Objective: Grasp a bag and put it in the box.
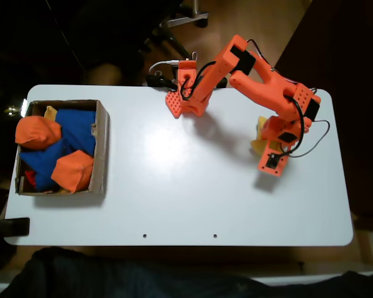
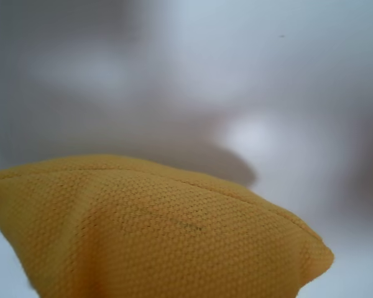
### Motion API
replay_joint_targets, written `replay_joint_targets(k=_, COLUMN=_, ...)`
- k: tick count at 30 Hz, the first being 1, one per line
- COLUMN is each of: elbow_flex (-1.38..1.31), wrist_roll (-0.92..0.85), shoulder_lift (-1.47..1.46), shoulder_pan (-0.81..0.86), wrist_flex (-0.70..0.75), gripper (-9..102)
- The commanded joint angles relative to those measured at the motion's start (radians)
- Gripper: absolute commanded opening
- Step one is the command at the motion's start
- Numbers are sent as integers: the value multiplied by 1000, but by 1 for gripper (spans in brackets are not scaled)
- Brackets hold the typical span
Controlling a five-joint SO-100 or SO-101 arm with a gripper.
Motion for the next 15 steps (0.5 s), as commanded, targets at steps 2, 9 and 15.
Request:
replay_joint_targets(k=2, elbow_flex=35, wrist_roll=-5, shoulder_lift=40, shoulder_pan=11, wrist_flex=28, gripper=17)
replay_joint_targets(k=9, elbow_flex=57, wrist_roll=-9, shoulder_lift=109, shoulder_pan=25, wrist_flex=28, gripper=15)
replay_joint_targets(k=15, elbow_flex=55, wrist_roll=-9, shoulder_lift=164, shoulder_pan=29, wrist_flex=31, gripper=15)
